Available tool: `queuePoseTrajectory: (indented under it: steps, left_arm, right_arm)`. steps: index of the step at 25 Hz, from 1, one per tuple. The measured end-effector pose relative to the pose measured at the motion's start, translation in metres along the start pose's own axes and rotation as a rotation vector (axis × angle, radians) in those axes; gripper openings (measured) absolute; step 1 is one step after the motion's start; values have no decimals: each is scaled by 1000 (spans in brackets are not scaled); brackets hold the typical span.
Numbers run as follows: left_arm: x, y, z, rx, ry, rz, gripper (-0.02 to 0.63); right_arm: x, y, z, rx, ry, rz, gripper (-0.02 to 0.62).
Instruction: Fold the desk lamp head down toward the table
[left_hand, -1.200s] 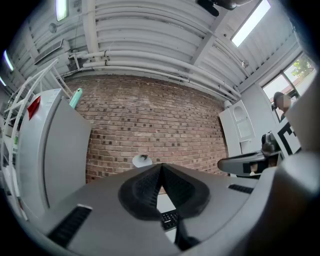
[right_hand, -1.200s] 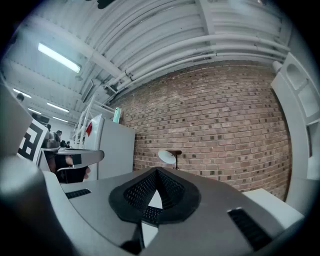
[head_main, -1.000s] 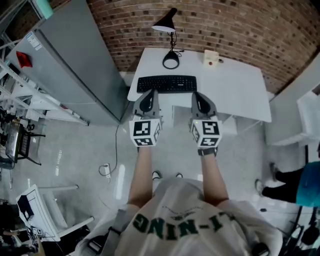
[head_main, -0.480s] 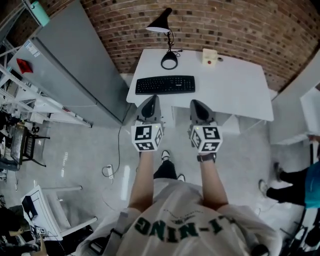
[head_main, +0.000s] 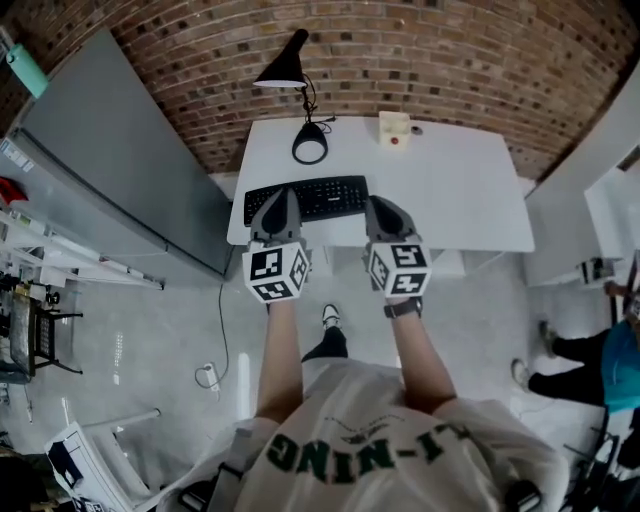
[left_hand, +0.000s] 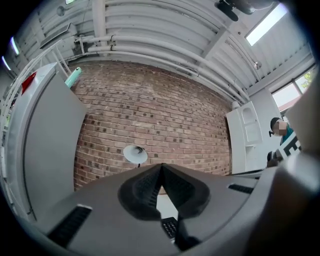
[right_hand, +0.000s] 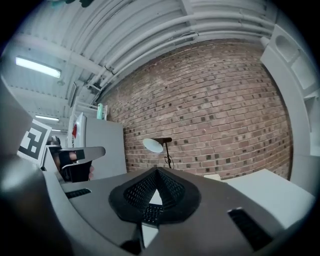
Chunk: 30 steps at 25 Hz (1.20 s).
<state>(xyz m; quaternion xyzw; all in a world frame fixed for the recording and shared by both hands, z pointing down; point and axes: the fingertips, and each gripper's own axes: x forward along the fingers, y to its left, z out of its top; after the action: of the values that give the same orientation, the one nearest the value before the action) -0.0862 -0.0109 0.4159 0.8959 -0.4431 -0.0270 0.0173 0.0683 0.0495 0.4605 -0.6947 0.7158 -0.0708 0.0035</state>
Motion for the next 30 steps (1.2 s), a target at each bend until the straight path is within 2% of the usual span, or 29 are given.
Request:
queuePoseTrajectory:
  steps: [5, 10, 13, 20, 26, 30]
  left_arm:
    - [70, 37, 32, 14, -46, 15, 0]
    - [126, 71, 48, 58, -61, 17, 0]
    - [154, 87, 50, 62, -49, 17, 0]
    - [201, 95, 46, 44, 18, -41, 0]
    - [234, 103, 43, -33, 43, -11, 0]
    - [246, 106, 41, -114, 54, -13, 2]
  right_arm:
    - [72, -15, 34, -21, -34, 4, 2]
    - [142, -14, 51, -42, -27, 27, 2]
    - [176, -15, 58, -44, -23, 42, 2]
    - [226, -17, 69, -39, -16, 79, 2]
    - [267, -30, 76, -36, -14, 151, 2]
    - [288, -39, 74, -32, 16, 192, 2]
